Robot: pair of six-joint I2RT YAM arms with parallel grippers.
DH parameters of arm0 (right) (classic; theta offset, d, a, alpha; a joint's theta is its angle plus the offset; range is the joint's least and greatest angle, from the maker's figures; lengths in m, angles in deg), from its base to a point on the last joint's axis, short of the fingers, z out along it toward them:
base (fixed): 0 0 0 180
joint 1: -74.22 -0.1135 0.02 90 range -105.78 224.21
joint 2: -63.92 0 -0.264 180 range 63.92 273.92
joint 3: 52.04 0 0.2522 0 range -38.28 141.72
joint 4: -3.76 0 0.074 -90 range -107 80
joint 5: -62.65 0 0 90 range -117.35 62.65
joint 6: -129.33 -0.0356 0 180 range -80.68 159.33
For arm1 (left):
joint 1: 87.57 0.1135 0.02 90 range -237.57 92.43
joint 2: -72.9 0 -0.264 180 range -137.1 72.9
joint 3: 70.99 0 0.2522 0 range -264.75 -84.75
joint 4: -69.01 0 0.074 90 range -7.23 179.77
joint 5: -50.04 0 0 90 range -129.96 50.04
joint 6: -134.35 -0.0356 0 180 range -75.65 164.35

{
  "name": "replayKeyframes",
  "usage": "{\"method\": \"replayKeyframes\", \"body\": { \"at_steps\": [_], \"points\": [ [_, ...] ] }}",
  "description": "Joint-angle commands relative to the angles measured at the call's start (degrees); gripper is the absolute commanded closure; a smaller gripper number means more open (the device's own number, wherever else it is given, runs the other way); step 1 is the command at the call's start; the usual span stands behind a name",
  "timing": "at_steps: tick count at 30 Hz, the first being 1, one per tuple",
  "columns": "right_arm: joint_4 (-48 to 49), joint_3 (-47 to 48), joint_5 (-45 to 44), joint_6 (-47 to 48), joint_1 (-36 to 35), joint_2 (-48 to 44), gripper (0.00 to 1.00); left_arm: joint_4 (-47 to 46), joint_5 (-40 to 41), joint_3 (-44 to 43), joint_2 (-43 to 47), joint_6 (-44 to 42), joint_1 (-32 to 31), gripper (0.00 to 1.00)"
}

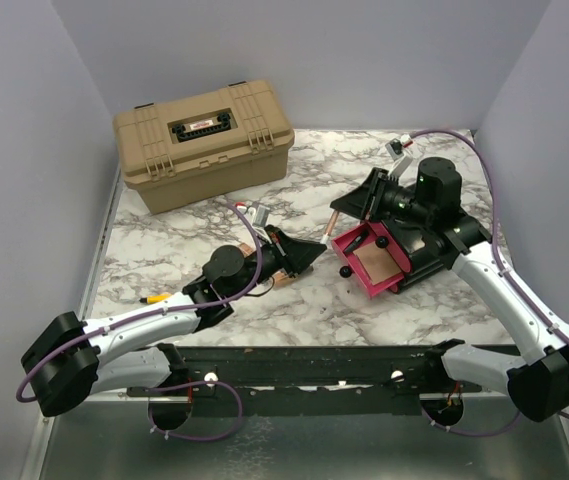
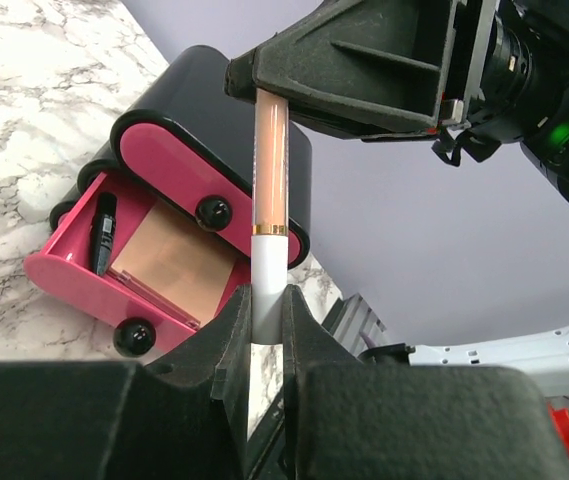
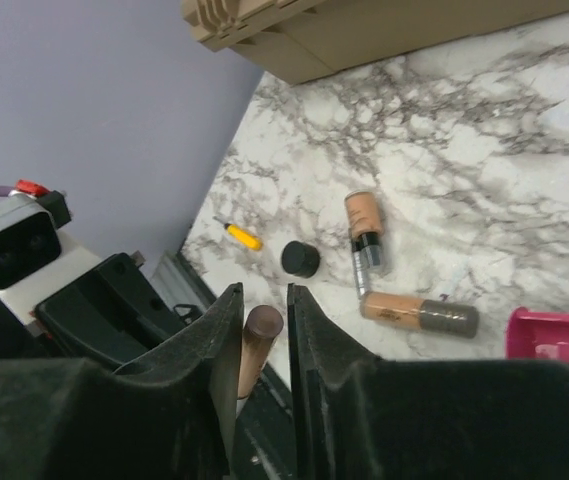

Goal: Organize the makeup
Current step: Pick up the makeup from the center of the board, then place the makeup in the drawer.

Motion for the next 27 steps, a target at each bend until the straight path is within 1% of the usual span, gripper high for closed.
{"method": "replayKeyframes", "body": {
  "at_steps": [1, 2, 5, 6, 10, 13, 15, 18, 21, 27],
  "points": [
    [-4.1, 0.8, -4.9, 4.1, -0.3, -1.8, 0.65, 1.1, 1.7, -1.0, 0.7, -0.5, -0.1, 1.0],
    [-4.1, 0.6, -5.4, 4.6, -0.3, -2.4, 0.6, 2.5, 1.3, -1.6, 0.5, -0.9, -0.1, 1.0],
    [-5.8, 1.2, -7.8, 6.0, -0.3, -3.1, 0.58, 9.0, 1.2, -4.4, -0.3, -2.3, -0.1, 1.0],
    [-6.8, 1.6, -9.1, 6.5, -0.3, -3.1, 0.55, 11.7, 1.1, -5.7, -0.9, -3.3, -0.1, 1.0],
    [-11.4, 3.3, -18.3, 8.2, -0.3, -2.8, 0.5, 19.7, 2.0, -10.6, -3.6, -6.4, -0.1, 1.0],
    [-13.9, 3.3, -27.8, 8.4, -0.3, -4.1, 0.39, 22.4, 0.3, -13.0, -5.6, -8.6, -0.1, 1.0],
    [-15.0, 2.7, -33.3, 9.5, -0.3, -5.5, 0.28, 25.4, -1.3, -14.8, -7.3, -10.1, -0.1, 1.0],
    [-16.3, 1.4, -41.5, 10.3, -0.3, -7.3, 0.18, 29.1, -2.8, -17.0, -9.2, -12.4, -0.1, 1.0],
    [-18.1, 1.2, -47.0, 10.6, -0.3, -7.7, 0.15, 31.0, -2.2, -18.0, -9.5, -14.1, -0.1, 1.0],
    [-19.5, 1.2, -52.8, 10.1, -0.2, -8.6, 0.13, 37.6, -2.8, -21.9, -11.2, -19.2, -0.1, 1.0]
  ]
}}
